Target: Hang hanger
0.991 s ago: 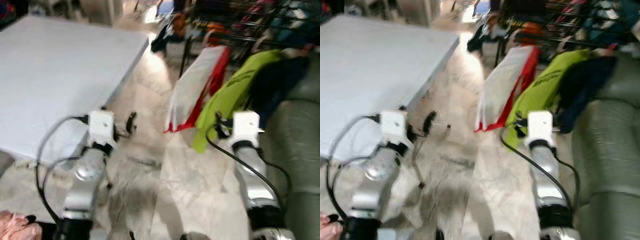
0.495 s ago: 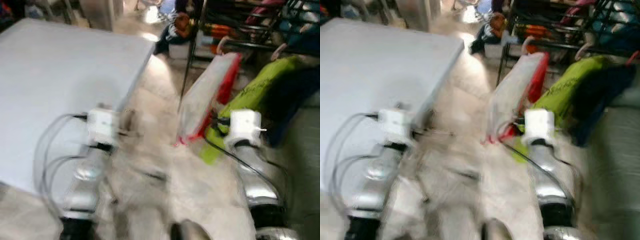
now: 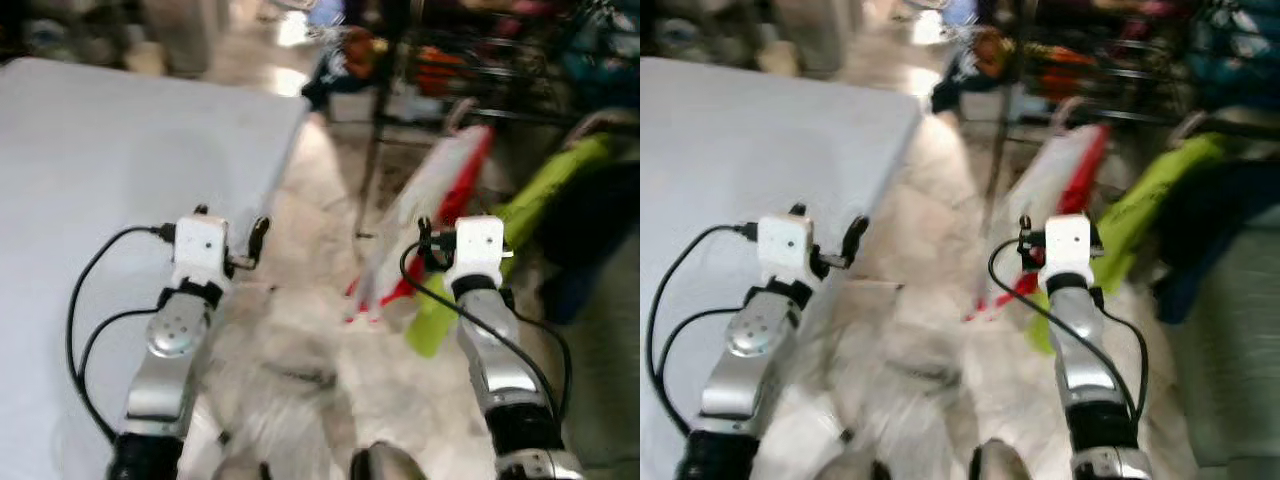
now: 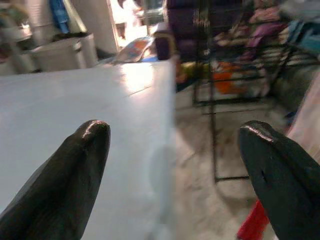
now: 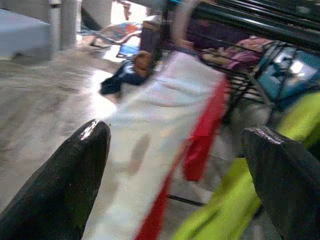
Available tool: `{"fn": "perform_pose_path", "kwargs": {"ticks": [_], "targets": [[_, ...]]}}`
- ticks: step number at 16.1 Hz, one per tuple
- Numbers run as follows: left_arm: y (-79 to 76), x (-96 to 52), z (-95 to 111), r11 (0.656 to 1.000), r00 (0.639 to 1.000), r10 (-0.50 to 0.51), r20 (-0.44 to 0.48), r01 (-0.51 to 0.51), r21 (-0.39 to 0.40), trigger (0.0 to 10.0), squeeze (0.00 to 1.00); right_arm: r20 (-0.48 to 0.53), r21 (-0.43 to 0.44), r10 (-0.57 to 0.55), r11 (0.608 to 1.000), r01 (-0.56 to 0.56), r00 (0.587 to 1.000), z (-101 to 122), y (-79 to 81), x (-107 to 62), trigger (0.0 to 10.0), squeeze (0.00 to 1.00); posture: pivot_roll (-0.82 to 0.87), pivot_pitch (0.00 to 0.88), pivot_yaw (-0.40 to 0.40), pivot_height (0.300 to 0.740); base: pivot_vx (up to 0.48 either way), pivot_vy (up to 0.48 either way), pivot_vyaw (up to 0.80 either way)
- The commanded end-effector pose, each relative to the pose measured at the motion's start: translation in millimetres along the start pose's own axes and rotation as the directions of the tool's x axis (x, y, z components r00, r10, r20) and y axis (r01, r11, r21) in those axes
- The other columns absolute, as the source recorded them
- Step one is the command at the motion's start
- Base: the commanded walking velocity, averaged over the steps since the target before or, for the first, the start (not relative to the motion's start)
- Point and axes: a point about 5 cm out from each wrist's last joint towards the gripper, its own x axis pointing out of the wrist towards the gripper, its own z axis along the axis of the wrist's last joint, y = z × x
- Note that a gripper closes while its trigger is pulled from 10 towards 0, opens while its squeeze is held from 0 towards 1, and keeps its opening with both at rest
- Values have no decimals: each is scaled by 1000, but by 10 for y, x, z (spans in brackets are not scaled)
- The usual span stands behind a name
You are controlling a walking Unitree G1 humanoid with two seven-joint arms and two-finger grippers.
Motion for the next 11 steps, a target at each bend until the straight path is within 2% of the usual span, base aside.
{"fn": "perform_pose_path", "kwargs": {"ticks": [1,3,5,11], "targets": [[-18,-34,1,1000,1000,-29,6,29,13,10000,0,-14,1,-21,1000,21,1000,-31,-38,-13,10000,0,-20,82,6,740,0,0,0],[0,-34,17,1000,1000,-25,16,25,18,10000,0,-12,2,-17,1000,17,1000,-30,-37,-12,10000,0,-20,82,6,740,343,0,-347],[12,-31,18,1000,1000,-18,17,18,2,10000,0,-8,-1,-11,1000,11,1000,-27,-33,-11,10000,0,-20,82,6,740,435,0,0],[-14,-18,22,999,999,-37,17,36,22,10000,0,-5,-5,-6,1000,6,1000,-23,-24,-7,10000,0,-21,75,5,740,442,0,0]]}}
